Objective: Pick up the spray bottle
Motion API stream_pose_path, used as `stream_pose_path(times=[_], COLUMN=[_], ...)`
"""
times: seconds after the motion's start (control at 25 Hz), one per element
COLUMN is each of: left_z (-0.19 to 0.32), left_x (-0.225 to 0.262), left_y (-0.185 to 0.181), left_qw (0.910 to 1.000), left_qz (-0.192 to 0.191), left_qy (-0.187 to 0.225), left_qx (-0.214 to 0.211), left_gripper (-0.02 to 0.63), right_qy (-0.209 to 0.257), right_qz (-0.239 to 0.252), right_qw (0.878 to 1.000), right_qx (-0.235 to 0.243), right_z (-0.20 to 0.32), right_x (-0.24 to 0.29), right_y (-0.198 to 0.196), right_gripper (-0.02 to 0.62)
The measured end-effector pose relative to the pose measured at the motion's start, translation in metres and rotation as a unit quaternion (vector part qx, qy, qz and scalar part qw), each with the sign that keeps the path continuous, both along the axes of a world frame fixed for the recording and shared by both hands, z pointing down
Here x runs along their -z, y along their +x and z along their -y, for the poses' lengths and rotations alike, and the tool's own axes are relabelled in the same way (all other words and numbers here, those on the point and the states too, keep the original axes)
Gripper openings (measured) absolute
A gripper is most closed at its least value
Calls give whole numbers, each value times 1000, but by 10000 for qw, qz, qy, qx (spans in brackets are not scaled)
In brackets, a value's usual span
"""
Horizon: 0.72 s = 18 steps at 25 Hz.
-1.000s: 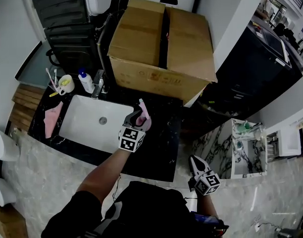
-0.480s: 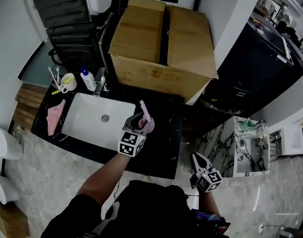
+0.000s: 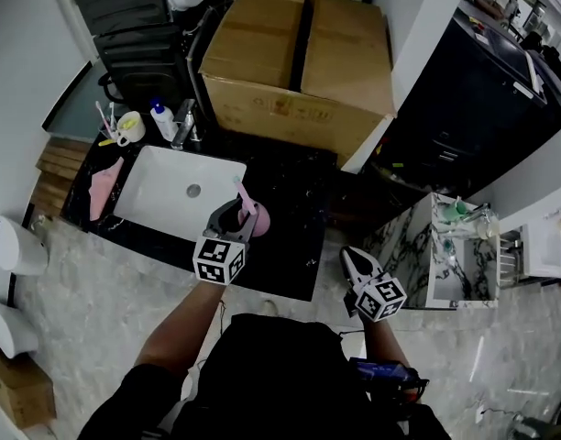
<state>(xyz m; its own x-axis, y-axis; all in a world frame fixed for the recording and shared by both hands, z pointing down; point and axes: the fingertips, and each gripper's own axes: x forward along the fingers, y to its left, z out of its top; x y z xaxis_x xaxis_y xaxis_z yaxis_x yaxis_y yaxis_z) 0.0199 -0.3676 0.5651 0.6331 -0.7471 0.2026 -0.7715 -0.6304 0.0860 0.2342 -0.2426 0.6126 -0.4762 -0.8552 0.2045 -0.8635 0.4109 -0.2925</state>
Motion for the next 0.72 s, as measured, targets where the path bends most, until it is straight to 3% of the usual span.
stream_pose_path(times=[0.72], left_z=[-130], left_x=[4], left_y=[-52], left_qw=[9907], left_qz=[4], left_qy=[-102], left_qx=[1354], left_gripper=[133], right_qy=[197], right_qz=[182], right_qw=[9918], right_qx=[1253], right_z=[-38], right_x=[18], right_y=[-18], right_gripper=[26])
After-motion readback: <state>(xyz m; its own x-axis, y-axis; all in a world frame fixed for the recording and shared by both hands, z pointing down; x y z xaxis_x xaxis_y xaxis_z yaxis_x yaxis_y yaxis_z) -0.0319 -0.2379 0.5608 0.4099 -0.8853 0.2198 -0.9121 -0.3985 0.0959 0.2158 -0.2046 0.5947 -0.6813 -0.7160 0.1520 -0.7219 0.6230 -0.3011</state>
